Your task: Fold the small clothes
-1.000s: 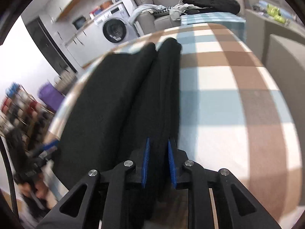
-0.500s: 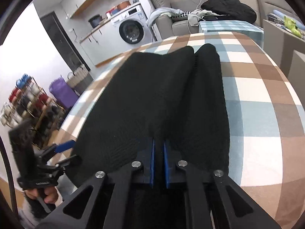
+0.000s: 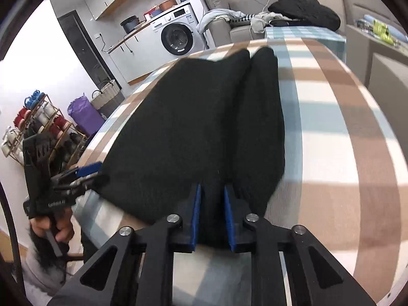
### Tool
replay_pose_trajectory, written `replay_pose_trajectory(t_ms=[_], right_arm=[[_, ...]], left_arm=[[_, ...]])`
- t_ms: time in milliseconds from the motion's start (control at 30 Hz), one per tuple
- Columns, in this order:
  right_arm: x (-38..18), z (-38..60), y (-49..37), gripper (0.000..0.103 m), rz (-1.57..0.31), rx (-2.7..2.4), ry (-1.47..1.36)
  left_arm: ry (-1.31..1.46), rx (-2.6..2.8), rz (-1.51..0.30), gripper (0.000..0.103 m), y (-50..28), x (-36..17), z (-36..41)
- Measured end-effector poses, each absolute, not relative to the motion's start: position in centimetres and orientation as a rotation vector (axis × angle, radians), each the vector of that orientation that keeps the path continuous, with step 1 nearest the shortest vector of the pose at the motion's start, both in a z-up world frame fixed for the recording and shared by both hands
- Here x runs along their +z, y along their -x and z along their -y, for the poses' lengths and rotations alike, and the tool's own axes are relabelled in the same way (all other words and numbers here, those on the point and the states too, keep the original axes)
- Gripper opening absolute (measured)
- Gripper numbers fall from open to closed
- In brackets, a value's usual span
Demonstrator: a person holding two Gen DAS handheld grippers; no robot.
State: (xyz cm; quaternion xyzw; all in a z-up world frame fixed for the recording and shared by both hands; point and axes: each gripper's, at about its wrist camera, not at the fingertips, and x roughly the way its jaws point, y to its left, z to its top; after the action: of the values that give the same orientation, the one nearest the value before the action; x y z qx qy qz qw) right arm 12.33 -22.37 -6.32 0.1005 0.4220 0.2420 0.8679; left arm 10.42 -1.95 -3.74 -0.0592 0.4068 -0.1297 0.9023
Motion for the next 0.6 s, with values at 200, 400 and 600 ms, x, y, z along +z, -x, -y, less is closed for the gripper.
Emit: replay_pose_trajectory(t_ms=[200,400,600], right_arm=[[-3.8,23.7,-10.7,0.084,-0.753,0.449,-0.203],[-5.8,22.7,-12.0,0.085,-0.829,0.461,-0.198],[-7.4,21.3,-13.3,0.047,-0.868,0.446,-0.177]], left_arm=[[0.163,-0.287,-0.872,0.048,-10.2,-3.7,2.2],[0.185,-0.288,-0.876,0.048,-10.7,-4.1,2.6],[0.135,-0.279,-0.860,0.030,-11.2,-4.0,3.5]])
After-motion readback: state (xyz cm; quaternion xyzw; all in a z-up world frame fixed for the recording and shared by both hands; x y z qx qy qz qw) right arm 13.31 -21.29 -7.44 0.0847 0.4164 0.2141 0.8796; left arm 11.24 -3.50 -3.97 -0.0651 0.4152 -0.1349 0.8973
